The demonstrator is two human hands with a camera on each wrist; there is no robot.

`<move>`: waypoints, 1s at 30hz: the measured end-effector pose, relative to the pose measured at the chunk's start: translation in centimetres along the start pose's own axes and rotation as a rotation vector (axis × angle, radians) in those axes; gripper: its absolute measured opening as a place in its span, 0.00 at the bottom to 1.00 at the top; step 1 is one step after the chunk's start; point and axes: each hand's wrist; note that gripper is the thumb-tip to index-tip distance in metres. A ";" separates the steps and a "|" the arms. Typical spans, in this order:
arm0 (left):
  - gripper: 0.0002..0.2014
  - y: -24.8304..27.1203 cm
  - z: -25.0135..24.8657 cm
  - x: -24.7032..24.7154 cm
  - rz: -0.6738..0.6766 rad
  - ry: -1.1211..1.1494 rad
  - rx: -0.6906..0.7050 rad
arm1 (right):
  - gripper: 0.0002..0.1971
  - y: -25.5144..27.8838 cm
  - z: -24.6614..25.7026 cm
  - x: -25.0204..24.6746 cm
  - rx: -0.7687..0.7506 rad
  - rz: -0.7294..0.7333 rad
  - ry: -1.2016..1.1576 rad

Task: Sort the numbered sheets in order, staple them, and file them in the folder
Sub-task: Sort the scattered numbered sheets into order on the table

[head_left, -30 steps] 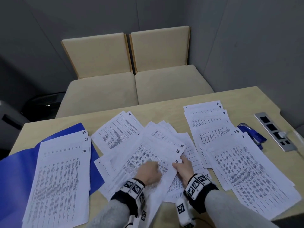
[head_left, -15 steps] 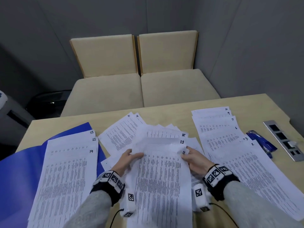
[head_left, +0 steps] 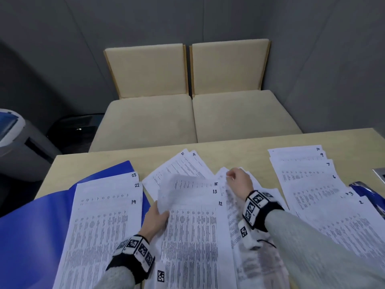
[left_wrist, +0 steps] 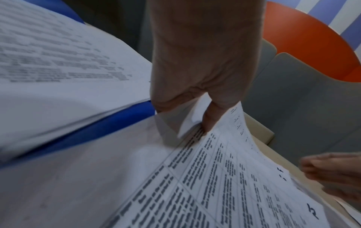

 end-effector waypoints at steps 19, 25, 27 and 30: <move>0.23 -0.6 2.1 -1.0 -0.023 -0.029 -0.019 | 0.08 -7.3 6.9 4.9 0.268 0.247 -0.137; 0.22 -0.2 1.9 -1.1 -0.015 -0.007 0.006 | 0.09 -5.4 7.0 4.9 0.111 0.138 -0.224; 0.22 0.0 1.8 -1.2 -0.009 0.002 0.016 | 0.06 -4.9 6.7 4.4 0.134 0.105 -0.370; 0.20 0.2 1.5 -1.3 -0.017 0.001 0.046 | 0.05 -3.8 7.1 2.5 0.140 0.132 -0.539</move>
Point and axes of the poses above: each hand's wrist, its own y-axis away from the middle knuckle, its own x-axis out of the palm, z = x × y, and after that the axes turned 6 degrees about z, right-handed
